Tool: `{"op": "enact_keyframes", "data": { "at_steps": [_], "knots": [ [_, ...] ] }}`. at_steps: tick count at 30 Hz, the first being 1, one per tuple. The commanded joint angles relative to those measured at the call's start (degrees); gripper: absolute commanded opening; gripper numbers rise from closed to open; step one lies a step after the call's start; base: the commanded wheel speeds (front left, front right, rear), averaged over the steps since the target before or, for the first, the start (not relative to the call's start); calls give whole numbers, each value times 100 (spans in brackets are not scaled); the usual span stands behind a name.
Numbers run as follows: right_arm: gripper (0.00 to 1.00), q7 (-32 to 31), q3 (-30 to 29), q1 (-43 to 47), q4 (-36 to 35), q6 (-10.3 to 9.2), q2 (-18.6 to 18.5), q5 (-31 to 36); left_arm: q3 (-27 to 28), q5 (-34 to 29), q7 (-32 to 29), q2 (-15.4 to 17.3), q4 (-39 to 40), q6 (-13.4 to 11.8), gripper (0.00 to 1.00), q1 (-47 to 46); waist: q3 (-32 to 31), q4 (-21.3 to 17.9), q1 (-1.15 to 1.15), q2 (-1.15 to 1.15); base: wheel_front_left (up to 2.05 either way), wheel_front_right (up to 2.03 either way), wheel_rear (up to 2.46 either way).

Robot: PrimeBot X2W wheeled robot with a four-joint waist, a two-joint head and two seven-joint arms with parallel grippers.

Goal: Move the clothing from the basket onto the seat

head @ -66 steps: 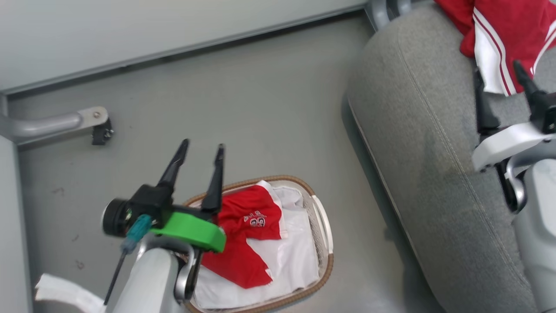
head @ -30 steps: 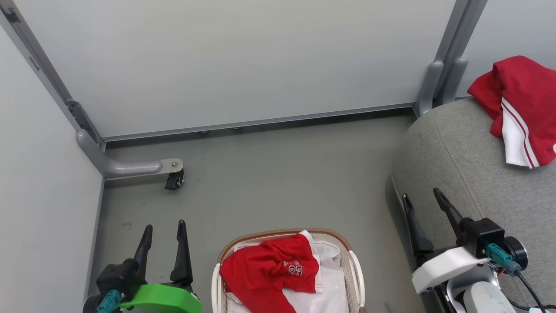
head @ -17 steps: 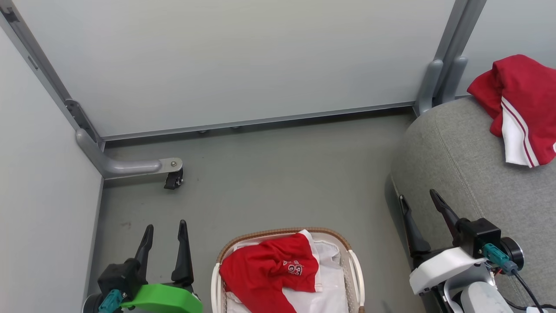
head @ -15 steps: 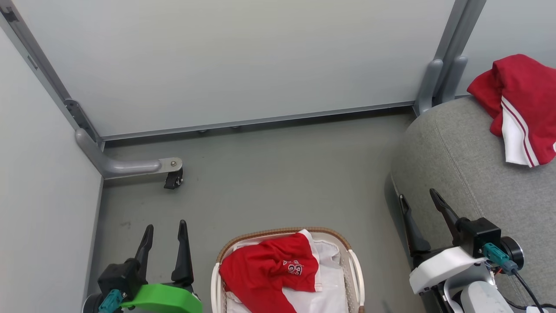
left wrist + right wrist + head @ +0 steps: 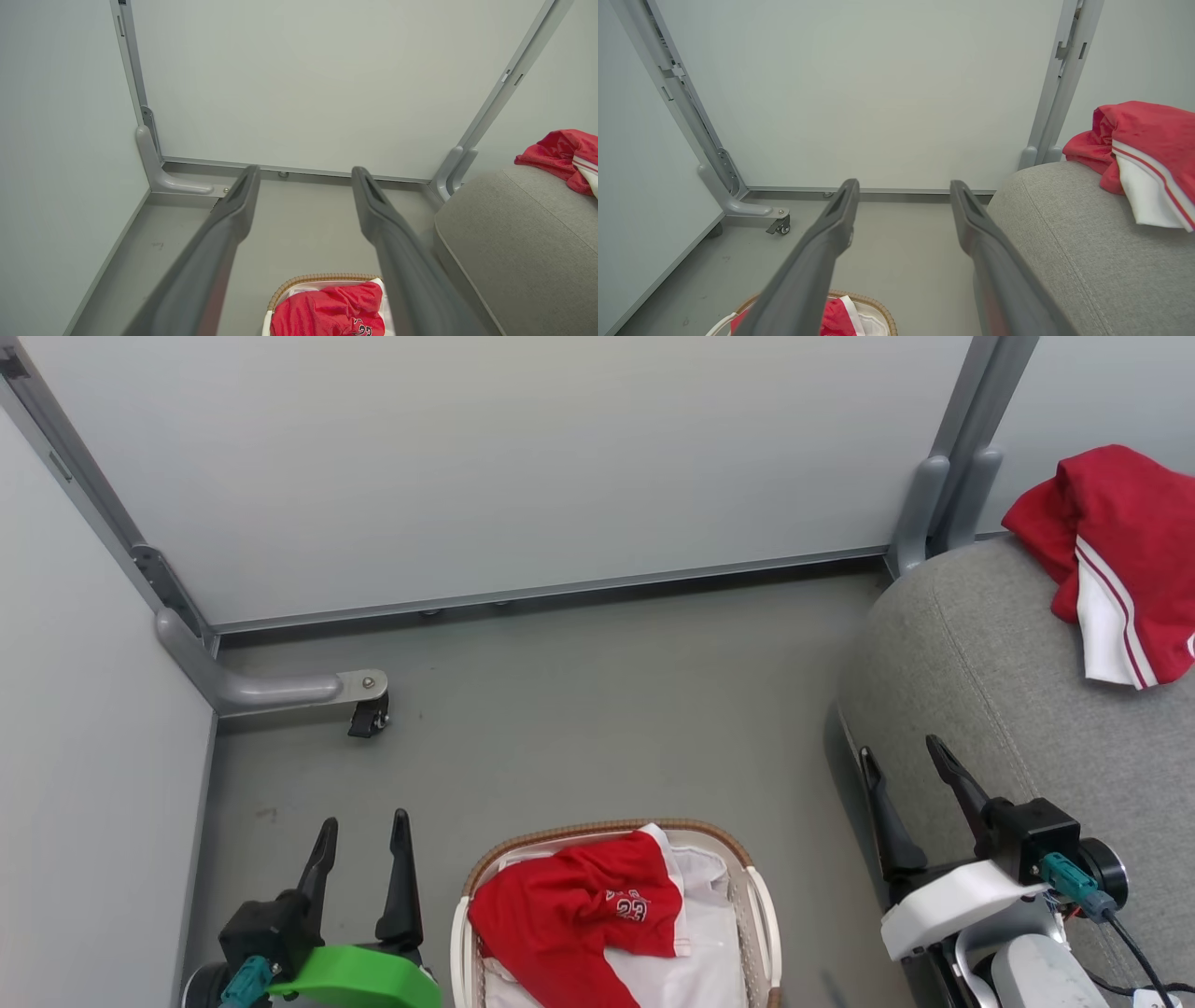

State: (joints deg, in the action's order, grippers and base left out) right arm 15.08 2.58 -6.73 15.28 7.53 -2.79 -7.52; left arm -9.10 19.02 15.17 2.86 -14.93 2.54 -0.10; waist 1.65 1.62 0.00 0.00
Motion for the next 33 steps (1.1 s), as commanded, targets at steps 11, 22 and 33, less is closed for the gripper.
{"op": "enact_keyframes", "data": {
  "at_steps": [11, 22, 33],
  "knots": [
    [100, 14, -19, -597, -227, -8, -19, 251, -757, -378, -4, 8, -926, 214, 100, -1160, 1033, -216, 0, 0, 0, 0, 0],
    [100, 14, 192, -1369, -393, -8, -20, 356, -1710, -754, -3, 17, -3130, 297, 100, -2820, 2545, -861, 0, 0, 0, 0, 0],
    [100, 14, 552, -1848, -499, -8, -17, 53, -2245, -1310, -34, 150, -5163, 175, 100, -3915, 3536, -1513, 0, 0, 0, 0, 0]
  ]
}}
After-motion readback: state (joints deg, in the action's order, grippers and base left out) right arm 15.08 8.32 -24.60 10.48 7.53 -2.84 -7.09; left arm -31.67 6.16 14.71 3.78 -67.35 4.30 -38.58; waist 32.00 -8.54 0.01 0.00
